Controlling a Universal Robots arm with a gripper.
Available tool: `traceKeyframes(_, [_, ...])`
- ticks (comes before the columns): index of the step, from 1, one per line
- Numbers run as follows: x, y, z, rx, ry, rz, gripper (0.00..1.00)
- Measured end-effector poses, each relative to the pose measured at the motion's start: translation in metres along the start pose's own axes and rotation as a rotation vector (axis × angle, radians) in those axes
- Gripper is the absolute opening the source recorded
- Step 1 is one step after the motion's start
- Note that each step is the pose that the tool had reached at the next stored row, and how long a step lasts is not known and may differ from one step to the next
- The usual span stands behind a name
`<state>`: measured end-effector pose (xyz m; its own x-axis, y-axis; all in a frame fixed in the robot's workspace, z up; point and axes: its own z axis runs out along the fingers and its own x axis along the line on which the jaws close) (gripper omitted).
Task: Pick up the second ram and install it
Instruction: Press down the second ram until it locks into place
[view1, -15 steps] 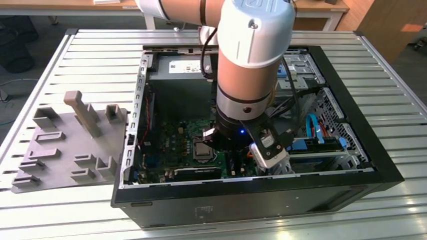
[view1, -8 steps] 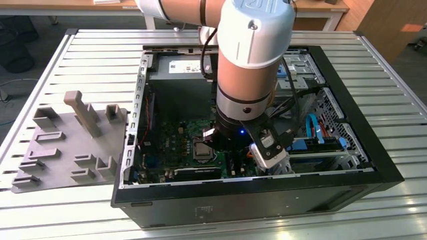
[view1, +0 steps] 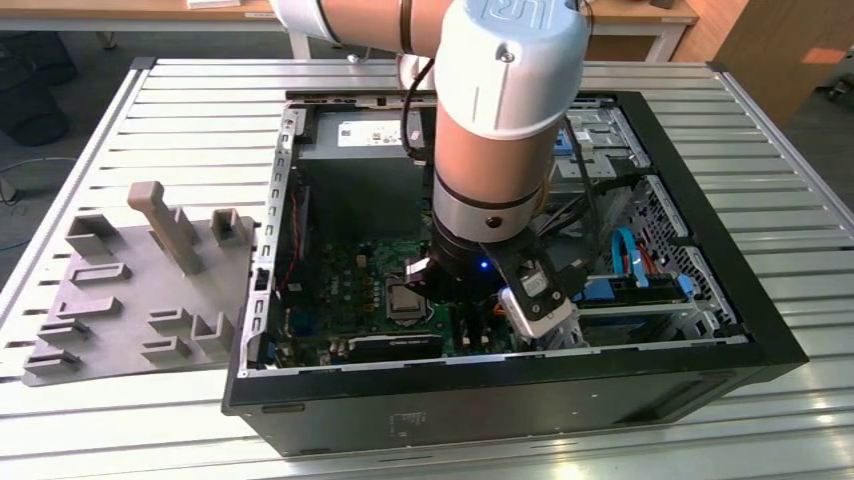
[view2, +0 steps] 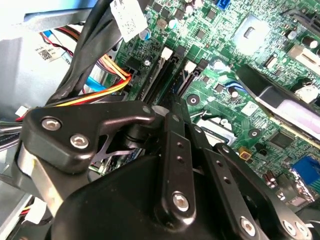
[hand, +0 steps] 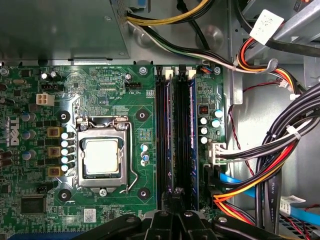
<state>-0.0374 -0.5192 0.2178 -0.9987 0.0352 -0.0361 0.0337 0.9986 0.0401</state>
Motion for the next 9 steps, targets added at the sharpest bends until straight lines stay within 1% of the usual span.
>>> traceKeyframes(3, [0.0000,0.0000,-0.0002,-0.0002,0.0000,0.000,0.11])
traceKeyframes(4, [-0.0001,0.0002,-0.0011,-0.0015,-0.0005,0.000,0.11])
traceKeyframes(5, [-0.0002,0.0004,-0.0033,-0.0022,-0.0006,0.000,0.11])
traceKeyframes(7, [-0.0004,0.0005,-0.0112,-0.0001,0.0000,0.000,0.11])
traceKeyframes(9, [-0.0007,0.0008,-0.0188,-0.0002,-0.0001,0.000,0.11])
